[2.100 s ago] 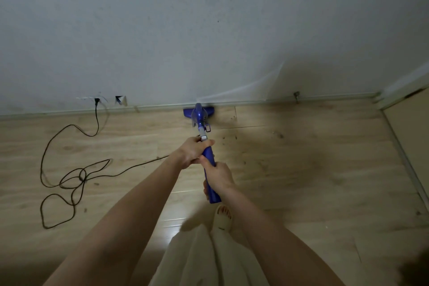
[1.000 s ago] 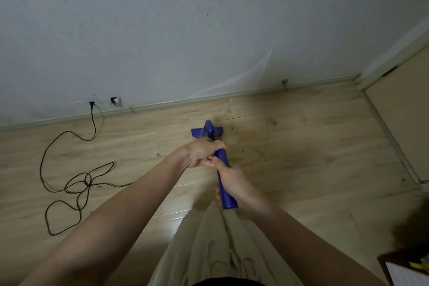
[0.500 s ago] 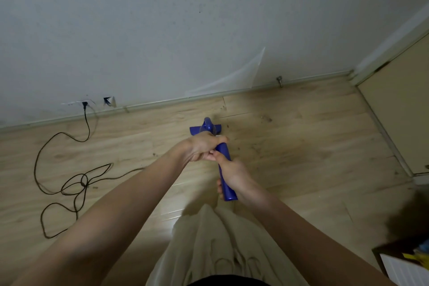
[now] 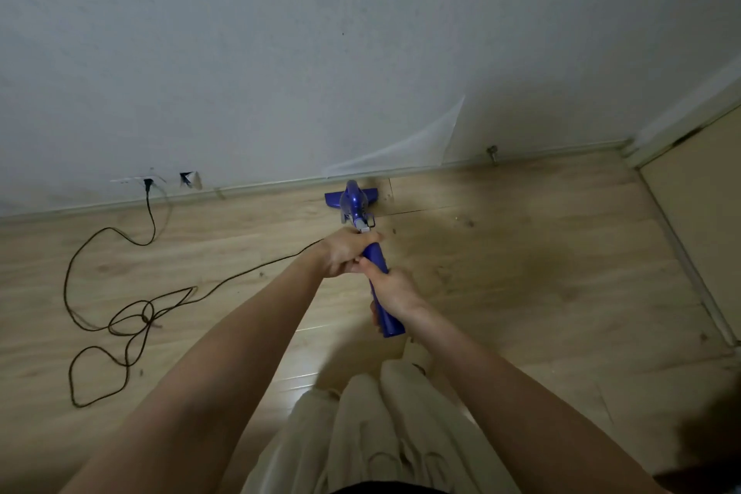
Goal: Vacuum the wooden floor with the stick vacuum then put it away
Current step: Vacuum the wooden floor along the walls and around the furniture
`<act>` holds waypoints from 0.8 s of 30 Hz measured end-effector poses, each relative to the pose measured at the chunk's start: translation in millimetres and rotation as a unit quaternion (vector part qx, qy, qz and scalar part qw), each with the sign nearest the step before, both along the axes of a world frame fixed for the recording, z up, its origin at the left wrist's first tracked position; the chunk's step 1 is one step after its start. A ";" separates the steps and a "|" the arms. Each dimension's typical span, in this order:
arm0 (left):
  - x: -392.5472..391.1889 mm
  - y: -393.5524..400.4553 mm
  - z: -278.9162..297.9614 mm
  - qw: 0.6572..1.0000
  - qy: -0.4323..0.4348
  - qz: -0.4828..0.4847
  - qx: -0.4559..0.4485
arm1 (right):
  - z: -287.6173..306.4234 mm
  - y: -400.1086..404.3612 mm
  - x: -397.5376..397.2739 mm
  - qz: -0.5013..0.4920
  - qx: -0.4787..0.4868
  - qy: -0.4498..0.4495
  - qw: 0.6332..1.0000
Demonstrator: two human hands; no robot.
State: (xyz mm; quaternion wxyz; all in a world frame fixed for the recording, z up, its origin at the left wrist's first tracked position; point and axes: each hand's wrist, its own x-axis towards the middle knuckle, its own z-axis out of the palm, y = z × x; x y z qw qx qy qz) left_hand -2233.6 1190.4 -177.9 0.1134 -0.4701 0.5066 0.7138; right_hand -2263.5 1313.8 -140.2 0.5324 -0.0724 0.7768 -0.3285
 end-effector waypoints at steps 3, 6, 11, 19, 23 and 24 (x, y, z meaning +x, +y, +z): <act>-37.7 -2.0 -1.7 1.000 -0.011 0.015 -0.003 | 0.9 -2.7 -44.9 0.027 0.004 -0.006 1.000; -72.0 -8.6 -1.9 1.000 -0.016 0.020 0.004 | 5.2 -7.1 -82.5 0.028 -0.003 -0.031 0.999; -103.7 -19.6 4.1 1.000 -0.025 0.001 0.009 | 16.3 -13.2 -111.7 0.010 0.005 -0.045 0.999; -111.8 -16.9 7.9 0.997 0.001 0.068 0.038 | 18.4 -18.5 -131.5 0.027 -0.011 -0.073 0.997; -110.3 -17.1 6.3 0.996 0.007 0.082 0.020 | 12.5 -23.2 -132.3 0.044 -0.013 -0.080 0.996; -107.9 -17.4 5.8 0.997 0.007 0.076 0.022 | 11.0 -22.5 -131.1 0.051 -0.014 -0.081 0.995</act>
